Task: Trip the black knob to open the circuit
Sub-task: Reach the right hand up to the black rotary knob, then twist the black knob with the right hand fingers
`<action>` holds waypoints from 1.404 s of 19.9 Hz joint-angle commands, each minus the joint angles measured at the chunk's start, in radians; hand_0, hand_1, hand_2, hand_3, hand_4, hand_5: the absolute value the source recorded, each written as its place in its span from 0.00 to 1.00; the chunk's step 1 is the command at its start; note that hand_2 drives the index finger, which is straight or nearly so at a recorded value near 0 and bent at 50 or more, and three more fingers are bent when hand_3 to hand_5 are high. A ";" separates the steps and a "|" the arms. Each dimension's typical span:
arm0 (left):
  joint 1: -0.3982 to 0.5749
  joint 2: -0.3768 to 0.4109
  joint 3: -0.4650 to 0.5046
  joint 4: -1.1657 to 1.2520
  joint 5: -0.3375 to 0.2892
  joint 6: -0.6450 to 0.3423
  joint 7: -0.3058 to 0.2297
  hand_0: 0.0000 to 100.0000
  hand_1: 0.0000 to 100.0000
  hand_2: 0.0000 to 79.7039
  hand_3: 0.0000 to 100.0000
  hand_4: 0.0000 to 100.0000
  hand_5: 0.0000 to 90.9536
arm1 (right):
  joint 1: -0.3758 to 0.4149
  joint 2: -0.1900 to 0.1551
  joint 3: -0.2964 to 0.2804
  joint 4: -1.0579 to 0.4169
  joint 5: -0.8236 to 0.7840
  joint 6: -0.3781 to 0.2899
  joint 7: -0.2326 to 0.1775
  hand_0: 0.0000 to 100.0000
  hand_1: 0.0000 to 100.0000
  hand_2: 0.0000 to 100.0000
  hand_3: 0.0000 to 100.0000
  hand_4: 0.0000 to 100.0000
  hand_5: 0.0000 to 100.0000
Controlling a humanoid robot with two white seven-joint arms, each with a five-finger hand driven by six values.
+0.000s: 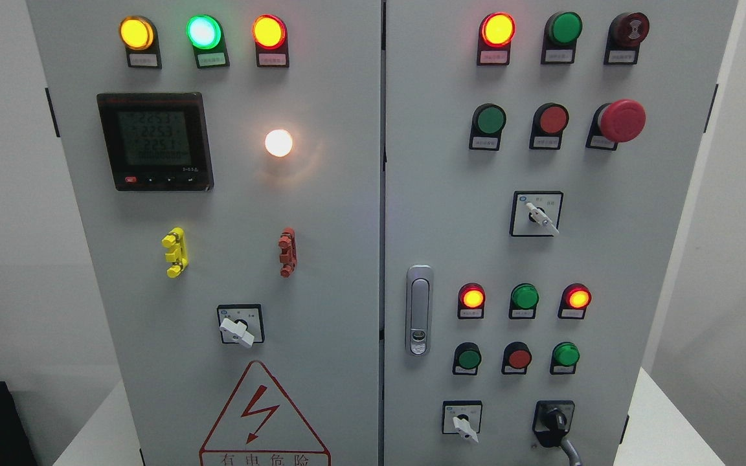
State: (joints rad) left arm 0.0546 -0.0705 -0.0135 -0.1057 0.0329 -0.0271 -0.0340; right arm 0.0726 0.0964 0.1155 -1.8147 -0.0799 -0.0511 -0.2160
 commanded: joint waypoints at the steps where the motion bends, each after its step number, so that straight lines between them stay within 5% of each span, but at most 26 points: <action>1: -0.002 0.000 0.001 0.000 0.002 -0.002 0.000 0.12 0.39 0.00 0.00 0.00 0.00 | -0.007 0.003 0.030 -0.031 0.000 -0.007 0.015 0.00 0.05 0.05 1.00 1.00 1.00; 28: -0.004 0.000 0.001 0.000 0.002 -0.001 0.000 0.12 0.39 0.00 0.00 0.00 0.00 | -0.017 0.002 0.066 -0.046 0.000 -0.012 0.017 0.00 0.04 0.06 1.00 1.00 1.00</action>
State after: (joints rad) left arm 0.0546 -0.0705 -0.0135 -0.1057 0.0329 -0.0271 -0.0340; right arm 0.0730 0.0963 0.1424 -1.8175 -0.0807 -0.0500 -0.2274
